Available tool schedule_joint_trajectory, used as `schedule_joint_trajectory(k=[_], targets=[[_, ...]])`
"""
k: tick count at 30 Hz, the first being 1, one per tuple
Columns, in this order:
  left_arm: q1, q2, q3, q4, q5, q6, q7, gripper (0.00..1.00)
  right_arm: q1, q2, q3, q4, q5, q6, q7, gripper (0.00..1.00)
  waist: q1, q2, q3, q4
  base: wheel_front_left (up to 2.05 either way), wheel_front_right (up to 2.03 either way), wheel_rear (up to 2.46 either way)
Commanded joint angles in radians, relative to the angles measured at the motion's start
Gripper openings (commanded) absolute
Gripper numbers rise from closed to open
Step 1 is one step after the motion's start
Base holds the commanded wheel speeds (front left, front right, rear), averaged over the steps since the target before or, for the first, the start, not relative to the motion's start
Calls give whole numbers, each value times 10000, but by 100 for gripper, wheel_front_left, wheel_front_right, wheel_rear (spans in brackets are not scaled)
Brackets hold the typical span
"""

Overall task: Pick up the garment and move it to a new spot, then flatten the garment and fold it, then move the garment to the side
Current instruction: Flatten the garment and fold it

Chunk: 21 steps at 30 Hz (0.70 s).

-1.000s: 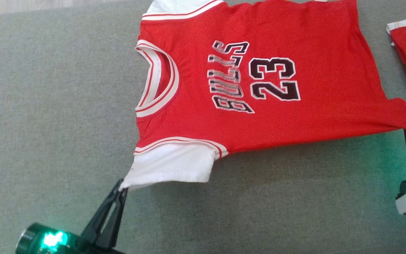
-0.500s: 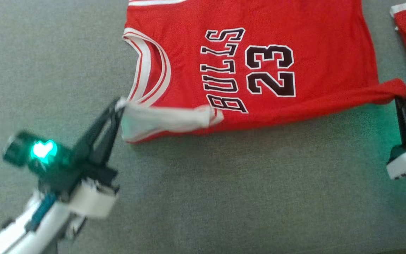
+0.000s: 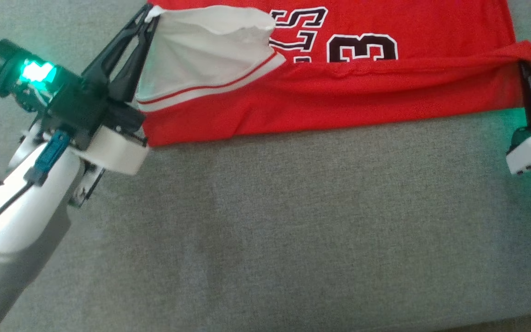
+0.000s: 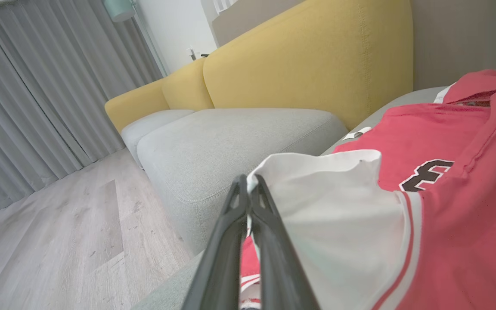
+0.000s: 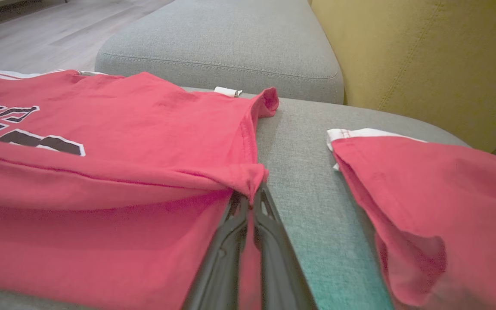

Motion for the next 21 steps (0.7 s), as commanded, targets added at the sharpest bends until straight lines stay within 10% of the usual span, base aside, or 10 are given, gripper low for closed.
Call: schedule_joint_trajectory(k=[1,2,3,4,21], targets=[[-463,249,364,-27,139,-35,25,0,-92,-236,155,-109,114,67,-47,4,-3,0,85,-19,0,0,0],[-563,163,346,150,129,-61,28,6,-228,-196,205,-6,154,67,-86,36,-3,0,112,-22,0,0,0],[-646,87,335,310,139,-56,10,50,-358,-154,221,95,168,67,-175,100,-3,0,133,-25,0,0,0],[-698,7,342,451,142,-13,-24,100,-469,-105,211,192,149,67,-307,100,-3,0,142,-26,0,0,0],[2870,-1554,1158,1078,-2041,2258,-264,100,427,911,7,646,-208,67,-1349,100,-3,0,-436,-79,0,0,0]])
